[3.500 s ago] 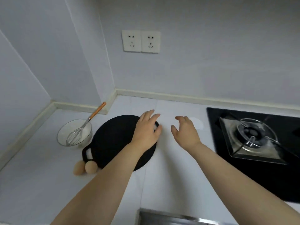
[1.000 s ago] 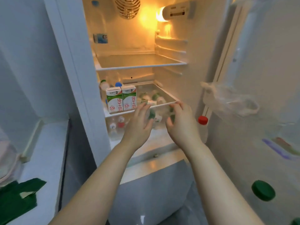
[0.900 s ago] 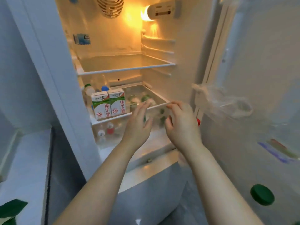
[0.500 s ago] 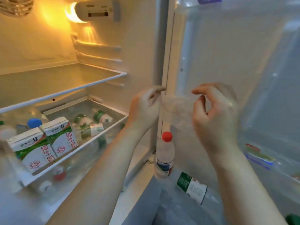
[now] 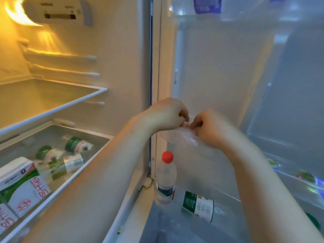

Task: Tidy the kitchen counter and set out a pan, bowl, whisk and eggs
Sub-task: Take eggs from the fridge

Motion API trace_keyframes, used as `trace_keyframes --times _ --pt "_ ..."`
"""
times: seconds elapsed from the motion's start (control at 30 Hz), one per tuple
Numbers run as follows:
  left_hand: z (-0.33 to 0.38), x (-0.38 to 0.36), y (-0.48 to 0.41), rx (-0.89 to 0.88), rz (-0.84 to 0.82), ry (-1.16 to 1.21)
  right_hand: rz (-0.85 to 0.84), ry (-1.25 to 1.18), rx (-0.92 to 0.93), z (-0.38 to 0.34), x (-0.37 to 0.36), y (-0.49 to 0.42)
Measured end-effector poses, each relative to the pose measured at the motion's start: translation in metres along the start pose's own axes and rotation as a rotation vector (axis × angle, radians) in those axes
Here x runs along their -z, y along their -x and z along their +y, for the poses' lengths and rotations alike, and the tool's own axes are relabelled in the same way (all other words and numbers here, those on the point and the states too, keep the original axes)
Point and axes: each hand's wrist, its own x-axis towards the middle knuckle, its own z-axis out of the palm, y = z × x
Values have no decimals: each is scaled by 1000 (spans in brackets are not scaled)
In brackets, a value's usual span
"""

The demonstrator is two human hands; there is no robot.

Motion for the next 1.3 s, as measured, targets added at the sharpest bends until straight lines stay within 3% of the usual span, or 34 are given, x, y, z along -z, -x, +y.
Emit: trace_keyframes --times 0.23,0.4,0.6,1.0,1.3 --pt "-8 -8 -8 -13 83 -124 184 85 -44 0 -6 -3" --pt "-13 -7 -8 17 28 -71 289 130 -4 -2 -9 -6" --pt "-14 -6 -9 4 -29 -80 253 188 69 -2 -14 -10" --pt "-19 -7 -10 -57 -58 35 191 361 -34 6 -4 -5" --pt "-19 -6 -10 -118 -53 -34 167 307 -104 0 -7 -5"
